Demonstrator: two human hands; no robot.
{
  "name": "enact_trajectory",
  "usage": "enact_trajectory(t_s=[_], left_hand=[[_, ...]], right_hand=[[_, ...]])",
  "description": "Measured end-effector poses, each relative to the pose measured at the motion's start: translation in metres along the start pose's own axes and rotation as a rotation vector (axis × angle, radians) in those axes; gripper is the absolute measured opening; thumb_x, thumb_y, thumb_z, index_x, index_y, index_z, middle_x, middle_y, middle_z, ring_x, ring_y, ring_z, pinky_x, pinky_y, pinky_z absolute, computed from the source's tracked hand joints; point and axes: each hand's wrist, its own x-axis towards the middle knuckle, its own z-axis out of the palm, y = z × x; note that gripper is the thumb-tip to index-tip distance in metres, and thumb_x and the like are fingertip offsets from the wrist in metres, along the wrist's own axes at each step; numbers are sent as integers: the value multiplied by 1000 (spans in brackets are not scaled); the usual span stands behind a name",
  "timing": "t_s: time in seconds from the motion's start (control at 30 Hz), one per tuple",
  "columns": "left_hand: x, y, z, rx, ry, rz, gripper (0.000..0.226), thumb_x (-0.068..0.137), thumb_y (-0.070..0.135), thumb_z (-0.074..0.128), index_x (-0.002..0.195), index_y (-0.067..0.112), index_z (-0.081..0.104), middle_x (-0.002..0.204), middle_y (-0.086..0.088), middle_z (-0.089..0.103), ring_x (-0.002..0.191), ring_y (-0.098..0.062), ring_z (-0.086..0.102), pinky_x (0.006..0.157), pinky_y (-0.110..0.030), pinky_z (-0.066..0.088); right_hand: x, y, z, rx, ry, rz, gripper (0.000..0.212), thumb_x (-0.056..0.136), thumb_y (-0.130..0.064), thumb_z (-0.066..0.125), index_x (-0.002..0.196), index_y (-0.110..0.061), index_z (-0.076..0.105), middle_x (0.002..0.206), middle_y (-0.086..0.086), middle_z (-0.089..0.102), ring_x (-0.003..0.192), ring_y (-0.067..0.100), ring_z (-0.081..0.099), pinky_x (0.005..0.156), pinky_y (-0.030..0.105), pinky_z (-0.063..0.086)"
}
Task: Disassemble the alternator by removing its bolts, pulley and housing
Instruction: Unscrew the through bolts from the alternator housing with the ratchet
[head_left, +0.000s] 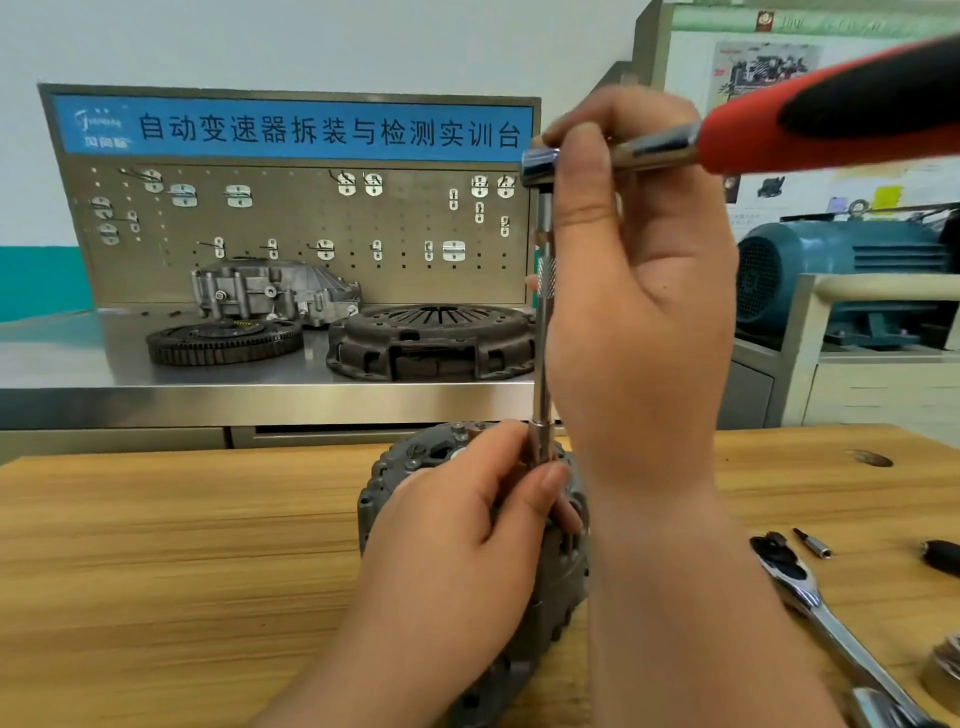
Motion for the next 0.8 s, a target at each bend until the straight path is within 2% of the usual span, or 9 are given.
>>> enact_trajectory(t_s=[0.1,0.2,0.33,0.43,0.5,0.57,0.63,0.7,0.8], left_hand=[[-1,-1,-1,-24,-12,24,26,85,52,42,97,38,59,87,23,70,83,-6,66,78,-49,53],[-3,1,-4,27,-7,94,31,86,58,33,92,38,55,77,24,64,73,-3,58,70,-47,51],[-3,2,-4,62,-14,109,19,90,47,37,89,37,53,72,18,61,70,-8,55,67,-44,49],[0,1,-3,46,-26,60,17,86,44,40,86,34,53,70,26,62,66,-2,54,66,-39,49],[1,1,-2,11,-34,31,19,86,45,41,90,36,57,75,25,66,70,-3,59,70,-44,51],[1,1,-1,-14,-28,16,23,85,47,42,96,37,59,86,25,69,80,-6,65,77,-49,53],[1,2,-1,-31,-11,22,32,79,53,40,93,33,60,87,24,70,81,-8,65,76,-50,53],[-1,1,-1,-53,0,24,35,78,55,39,93,32,61,87,21,70,83,-11,66,77,-51,52],[-3,1,-3,-12,5,47,27,89,51,38,96,35,58,81,15,69,75,-12,64,72,-49,52]], right_hand=[[0,-4,1,130,0,194,13,102,-15,43,95,-21,54,93,5,59,70,27,58,60,31,51],[1,-6,-1,519,4,472,20,102,-26,38,95,-23,56,110,2,65,63,19,62,55,28,50],[4,-5,-9,834,-70,645,22,99,-34,37,97,-25,57,107,1,67,61,16,63,56,26,51],[2,-3,-7,689,-9,587,19,101,-29,40,98,-22,57,107,3,65,62,17,62,53,27,51],[1,-3,-4,389,39,366,15,101,-20,43,95,-21,56,98,2,62,65,18,60,54,28,51],[0,-1,-2,34,31,37,13,99,-10,47,93,-20,53,87,-4,57,66,19,55,58,32,49],[-3,1,1,-117,-5,-106,13,98,-6,49,94,-18,52,82,-7,53,64,19,51,59,36,45],[-3,-3,3,8,-4,32,13,99,-10,47,94,-20,53,85,-3,56,62,25,55,55,34,46],[0,-9,2,373,13,383,17,102,-20,41,95,-22,56,105,4,64,63,20,63,55,27,50]])
